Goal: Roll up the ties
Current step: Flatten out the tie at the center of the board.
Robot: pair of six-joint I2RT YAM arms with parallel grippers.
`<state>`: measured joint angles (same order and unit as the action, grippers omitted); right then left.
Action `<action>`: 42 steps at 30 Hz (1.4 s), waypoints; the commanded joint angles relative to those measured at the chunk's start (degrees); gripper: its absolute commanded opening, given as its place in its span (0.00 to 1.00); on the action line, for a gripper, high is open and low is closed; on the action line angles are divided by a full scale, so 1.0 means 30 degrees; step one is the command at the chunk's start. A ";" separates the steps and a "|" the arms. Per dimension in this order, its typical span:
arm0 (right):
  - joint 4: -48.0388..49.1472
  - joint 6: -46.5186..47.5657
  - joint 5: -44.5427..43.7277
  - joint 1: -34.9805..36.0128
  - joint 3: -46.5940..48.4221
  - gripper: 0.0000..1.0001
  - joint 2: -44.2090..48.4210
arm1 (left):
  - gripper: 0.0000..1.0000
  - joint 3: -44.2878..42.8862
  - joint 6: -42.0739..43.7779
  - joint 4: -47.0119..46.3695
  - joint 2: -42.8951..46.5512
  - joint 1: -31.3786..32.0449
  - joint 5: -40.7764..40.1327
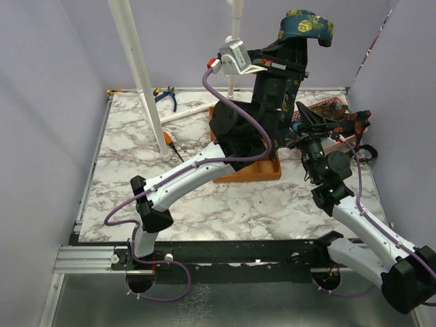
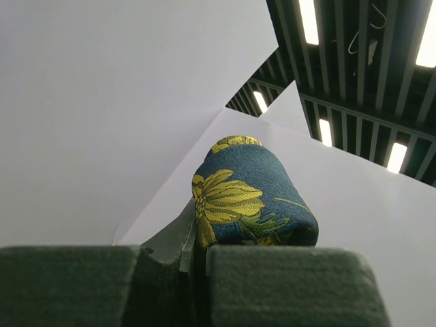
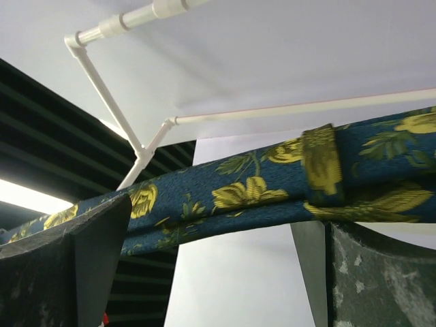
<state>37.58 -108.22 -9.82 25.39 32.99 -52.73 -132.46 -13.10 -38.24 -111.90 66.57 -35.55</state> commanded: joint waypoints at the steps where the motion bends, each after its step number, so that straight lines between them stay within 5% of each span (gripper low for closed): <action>1: 0.0934 -0.0753 0.0764 -0.0503 0.0062 1.00 -0.0648 | 0.00 0.0763 -0.0692 -0.0525 0.1440 0.0176 0.0842; 6: 0.0855 -0.0554 0.1589 -0.0600 0.0958 0.94 -0.1306 | 0.00 0.2914 -0.1664 -0.0644 0.2653 0.0251 0.1024; 10: -0.0346 -0.0343 0.1433 -0.0845 0.1160 0.77 -0.1083 | 0.00 0.4603 -0.1783 -0.1119 0.3724 0.0308 0.0983; 19: -0.2856 0.2643 0.1950 -0.1477 0.2258 0.02 -0.0279 | 0.00 0.9945 -0.0970 -0.2206 0.7075 0.0307 0.0064; 21: -0.5921 0.5487 0.1864 -0.2046 0.3489 0.00 0.0757 | 0.00 1.1787 -0.0400 -0.2274 0.8503 0.0311 -0.0159; 23: -0.8928 1.1539 0.1352 -0.2217 0.5404 0.00 0.1799 | 0.00 1.4515 0.0392 -0.2227 1.0555 0.0304 -0.0368; 28: -1.6078 2.2775 0.1881 -0.2193 1.1242 0.00 0.2384 | 0.19 2.3572 0.1031 -0.0797 1.7892 0.0398 -0.2603; 29: -1.7212 2.4005 0.1867 -0.2193 1.1942 0.00 0.2461 | 0.33 2.5388 0.0897 -0.0058 1.9302 0.0399 -0.2972; 31: -1.9168 2.5837 0.1729 -0.2200 1.2662 0.00 0.2665 | 0.84 2.8081 0.0023 0.2288 2.1662 0.0399 -0.4103; 32: -2.0070 2.6303 0.1426 -0.2179 1.2698 0.00 0.2815 | 0.97 2.9090 -0.0702 0.4276 2.2940 0.0399 -0.4636; 37: -2.1667 2.7472 0.0299 -0.2193 0.9622 0.00 0.4913 | 0.99 3.3210 -0.7330 1.3799 2.7934 0.0424 -0.6515; 42: -2.1091 2.6062 0.0362 -0.2193 0.3903 0.00 0.7648 | 0.99 3.6174 -1.2247 1.8974 3.4044 0.0429 -0.6775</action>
<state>-20.40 -30.52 -7.25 18.90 55.09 -34.44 -28.62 -33.45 -1.52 -21.67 67.64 -51.94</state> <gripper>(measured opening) 0.012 0.989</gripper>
